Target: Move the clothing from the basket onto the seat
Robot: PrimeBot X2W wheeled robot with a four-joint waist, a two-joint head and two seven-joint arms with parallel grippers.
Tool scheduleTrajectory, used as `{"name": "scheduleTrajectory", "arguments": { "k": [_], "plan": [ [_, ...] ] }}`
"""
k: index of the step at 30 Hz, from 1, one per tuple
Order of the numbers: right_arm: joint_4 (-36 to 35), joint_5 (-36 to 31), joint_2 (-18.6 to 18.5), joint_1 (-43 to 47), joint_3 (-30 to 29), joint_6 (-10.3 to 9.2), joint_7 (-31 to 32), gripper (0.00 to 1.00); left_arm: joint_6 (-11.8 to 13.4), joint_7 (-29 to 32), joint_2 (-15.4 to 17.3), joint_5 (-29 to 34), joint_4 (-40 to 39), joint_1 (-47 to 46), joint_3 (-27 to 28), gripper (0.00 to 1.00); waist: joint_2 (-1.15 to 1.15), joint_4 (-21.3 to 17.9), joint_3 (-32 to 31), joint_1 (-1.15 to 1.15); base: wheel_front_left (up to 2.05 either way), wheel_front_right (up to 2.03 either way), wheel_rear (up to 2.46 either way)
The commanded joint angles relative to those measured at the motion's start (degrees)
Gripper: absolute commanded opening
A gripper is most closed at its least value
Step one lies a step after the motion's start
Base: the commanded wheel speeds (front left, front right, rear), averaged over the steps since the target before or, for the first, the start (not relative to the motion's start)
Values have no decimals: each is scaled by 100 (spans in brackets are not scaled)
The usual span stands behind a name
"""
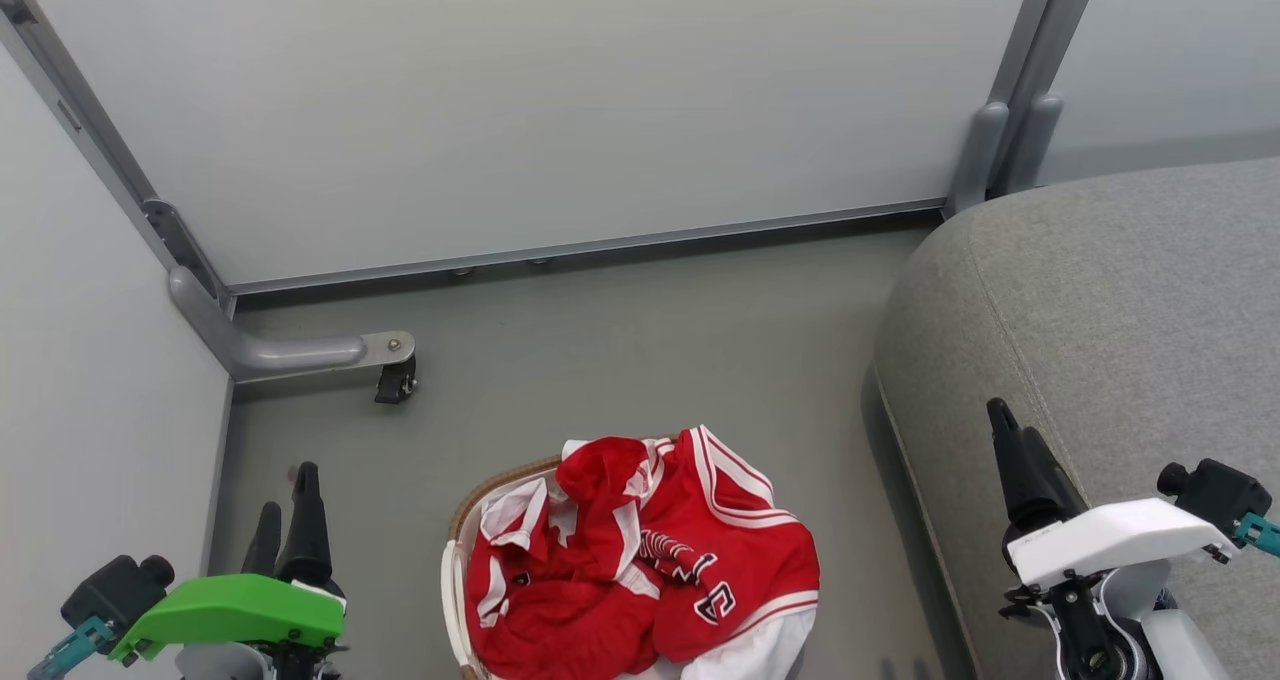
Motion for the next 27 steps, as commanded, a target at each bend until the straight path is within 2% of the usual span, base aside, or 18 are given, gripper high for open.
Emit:
{"name": "scheduleTrajectory", "arguments": {
  "k": [1, 2, 27],
  "plan": [
    [-82, -179, -63, -156, 20, 2, -51, 100, 29, -52, 66, 187, -37, -102, -27, 100, 0, 1, 0, 0, 0, 0, 0],
    [-97, -499, -62, -165, 47, 2, -119, 100, 64, -118, 100, 488, -14, -106, -103, 100, 0, 10, 0, 0, 0, 0, 0],
    [-133, -2555, -6, -250, 102, 3, -549, 100, 318, -548, 321, 2279, 160, -155, -609, 100, 0, 53, 32, 0, 0, 0, 0]
  ]
}}
